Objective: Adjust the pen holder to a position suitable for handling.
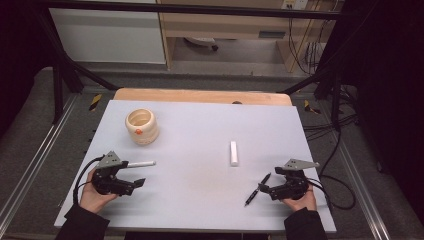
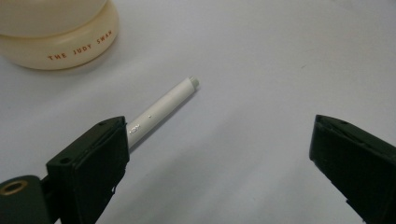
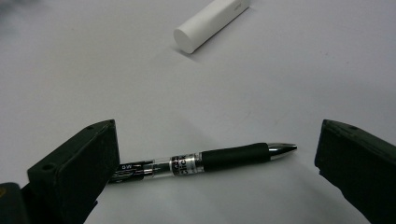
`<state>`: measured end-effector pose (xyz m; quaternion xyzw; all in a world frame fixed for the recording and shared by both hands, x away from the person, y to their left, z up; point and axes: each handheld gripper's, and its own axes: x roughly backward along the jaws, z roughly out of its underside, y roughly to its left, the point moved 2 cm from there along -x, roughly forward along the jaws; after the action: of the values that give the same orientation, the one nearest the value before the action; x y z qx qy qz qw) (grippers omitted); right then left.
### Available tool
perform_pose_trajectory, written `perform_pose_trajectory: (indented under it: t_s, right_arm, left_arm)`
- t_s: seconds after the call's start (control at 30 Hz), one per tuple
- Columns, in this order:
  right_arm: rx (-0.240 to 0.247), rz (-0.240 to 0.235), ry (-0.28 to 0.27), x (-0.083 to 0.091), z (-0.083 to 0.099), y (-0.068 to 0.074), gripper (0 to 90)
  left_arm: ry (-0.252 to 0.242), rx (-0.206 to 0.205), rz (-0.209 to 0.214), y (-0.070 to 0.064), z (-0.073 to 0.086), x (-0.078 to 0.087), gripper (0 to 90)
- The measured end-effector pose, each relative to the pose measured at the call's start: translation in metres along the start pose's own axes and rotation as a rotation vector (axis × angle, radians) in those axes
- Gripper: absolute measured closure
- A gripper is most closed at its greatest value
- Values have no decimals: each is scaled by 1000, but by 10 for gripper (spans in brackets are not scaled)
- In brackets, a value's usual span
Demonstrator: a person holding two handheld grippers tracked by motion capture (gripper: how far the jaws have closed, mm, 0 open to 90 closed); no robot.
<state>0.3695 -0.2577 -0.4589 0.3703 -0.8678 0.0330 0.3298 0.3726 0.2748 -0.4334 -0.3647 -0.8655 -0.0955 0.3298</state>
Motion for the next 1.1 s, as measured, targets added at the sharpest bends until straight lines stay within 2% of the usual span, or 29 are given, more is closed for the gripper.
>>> perform_pose_trajectory:
  t_s: [0.53, 1.1]
  right_arm:
    - [2, 2, 2, -1, 0, 0, 6]
    - [4, 4, 7, -1, 0, 1, 6]
  left_arm:
    - [-10, -9, -1, -1, -16, 3, 32]
    - [1, -37, -42, 6, -43, 3, 32]
